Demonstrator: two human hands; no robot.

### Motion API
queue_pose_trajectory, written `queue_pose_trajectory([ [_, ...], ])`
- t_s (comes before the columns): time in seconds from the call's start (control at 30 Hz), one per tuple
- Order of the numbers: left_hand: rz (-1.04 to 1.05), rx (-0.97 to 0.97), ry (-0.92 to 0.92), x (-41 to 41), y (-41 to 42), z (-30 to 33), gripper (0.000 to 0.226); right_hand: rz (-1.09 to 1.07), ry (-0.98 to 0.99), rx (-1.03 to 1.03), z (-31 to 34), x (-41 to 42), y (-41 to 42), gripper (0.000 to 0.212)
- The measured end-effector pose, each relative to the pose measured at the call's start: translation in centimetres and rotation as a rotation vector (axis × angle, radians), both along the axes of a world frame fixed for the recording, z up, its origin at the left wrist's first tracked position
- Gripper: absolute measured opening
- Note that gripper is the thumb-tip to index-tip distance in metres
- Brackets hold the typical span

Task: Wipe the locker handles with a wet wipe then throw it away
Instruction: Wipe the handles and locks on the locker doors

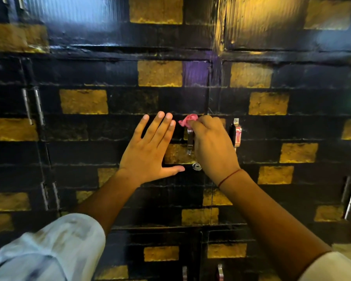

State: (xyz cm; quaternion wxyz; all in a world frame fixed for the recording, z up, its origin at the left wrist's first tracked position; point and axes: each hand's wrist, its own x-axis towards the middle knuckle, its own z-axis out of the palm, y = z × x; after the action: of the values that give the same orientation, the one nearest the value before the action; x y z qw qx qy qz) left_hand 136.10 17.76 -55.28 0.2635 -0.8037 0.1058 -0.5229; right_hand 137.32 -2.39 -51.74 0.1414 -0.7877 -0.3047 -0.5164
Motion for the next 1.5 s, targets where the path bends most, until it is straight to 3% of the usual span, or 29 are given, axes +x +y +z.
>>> queue_pose_trajectory([
  [0.13,0.016,-0.003,0.005,0.1,0.0,0.0,0.122,0.023,0.073,0.111,0.6,-0.4,-0.4,0.036],
  [0.2,0.004,-0.009,-0.014,0.1,0.0,-0.1,0.123,0.051,0.01,0.013,0.6,-0.7,0.3,0.041],
  [0.4,-0.045,-0.008,-0.053,0.2,0.0,-0.2,0.118,-0.265,-0.164,-0.298,0.1,-2.0,0.1,0.038],
  [0.67,-0.193,-0.064,-0.076,0.4,0.3,-0.2,0.088,-0.318,-0.214,-0.445,-0.7,-2.5,-0.5,0.041],
  [0.8,-0.186,-0.09,-0.058,0.0,0.4,0.0,0.1,-0.248,-0.131,-0.505,-1.7,-3.0,-0.8,0.04],
  [0.97,-0.061,-0.038,-0.047,-0.1,0.6,0.1,0.11,-0.146,-0.095,-0.268,1.8,-2.0,-0.1,0.043],
  [1.17,0.023,-0.101,-0.129,0.2,0.9,-1.0,0.117,-0.248,-0.221,-0.54,-0.8,-1.8,0.5,0.045],
  [1.33,0.012,-0.106,-0.102,0.2,0.9,-1.0,0.118,-0.291,-0.222,-0.366,2.0,-1.7,1.4,0.038],
  [1.43,0.022,-0.115,-0.073,0.0,0.9,-1.0,0.116,-0.226,-0.224,-0.519,-0.1,-1.8,1.5,0.045],
  [1.5,0.028,-0.106,-0.068,-0.1,0.9,-1.0,0.116,-0.201,-0.267,-0.585,-0.7,-1.7,0.9,0.039],
])
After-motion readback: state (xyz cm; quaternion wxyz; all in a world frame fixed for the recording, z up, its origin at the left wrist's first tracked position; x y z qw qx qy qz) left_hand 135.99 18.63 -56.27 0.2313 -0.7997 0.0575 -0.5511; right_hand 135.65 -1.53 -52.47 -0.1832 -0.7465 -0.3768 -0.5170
